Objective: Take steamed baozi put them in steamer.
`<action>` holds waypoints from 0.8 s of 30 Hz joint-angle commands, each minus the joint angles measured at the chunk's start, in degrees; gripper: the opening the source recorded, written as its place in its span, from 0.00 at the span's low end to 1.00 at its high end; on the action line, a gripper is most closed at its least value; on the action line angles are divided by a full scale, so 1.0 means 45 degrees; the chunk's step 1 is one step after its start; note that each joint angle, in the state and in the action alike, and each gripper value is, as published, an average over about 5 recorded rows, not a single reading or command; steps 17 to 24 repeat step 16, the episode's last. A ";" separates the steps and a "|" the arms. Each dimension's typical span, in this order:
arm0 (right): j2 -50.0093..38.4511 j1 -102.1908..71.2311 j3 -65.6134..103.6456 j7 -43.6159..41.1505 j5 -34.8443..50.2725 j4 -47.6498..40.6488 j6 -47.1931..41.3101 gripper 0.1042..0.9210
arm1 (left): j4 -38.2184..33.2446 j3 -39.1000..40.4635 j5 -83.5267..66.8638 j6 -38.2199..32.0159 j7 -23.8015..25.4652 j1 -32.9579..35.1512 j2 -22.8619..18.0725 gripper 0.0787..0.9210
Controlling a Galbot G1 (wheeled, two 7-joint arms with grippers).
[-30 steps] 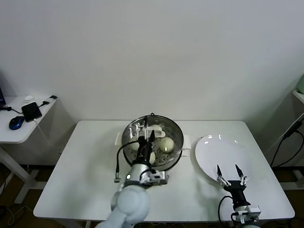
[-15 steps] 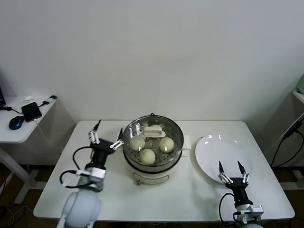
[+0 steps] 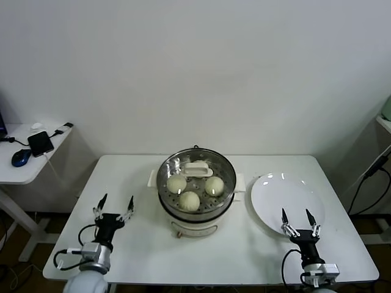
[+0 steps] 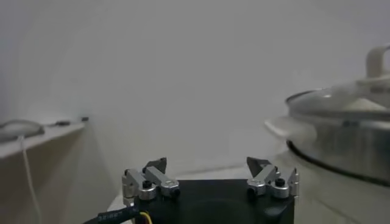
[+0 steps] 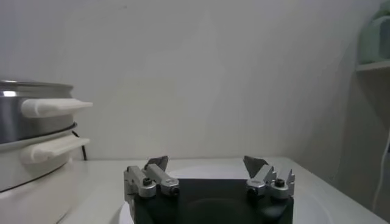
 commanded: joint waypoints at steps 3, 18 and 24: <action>-0.0035 0.0015 -0.0003 -0.0038 0.0146 0.0003 -0.0129 0.88 | 0.1591 -0.0578 -0.1964 -0.1266 -0.0133 0.0450 0.0285 0.88; -0.0003 0.0056 -0.0089 -0.0105 0.0176 0.0020 -0.0175 0.88 | 0.1236 -0.0347 -0.1812 -0.1452 -0.0059 0.0664 0.0066 0.88; -0.0003 0.0056 -0.0089 -0.0105 0.0176 0.0020 -0.0175 0.88 | 0.1236 -0.0347 -0.1812 -0.1452 -0.0059 0.0664 0.0066 0.88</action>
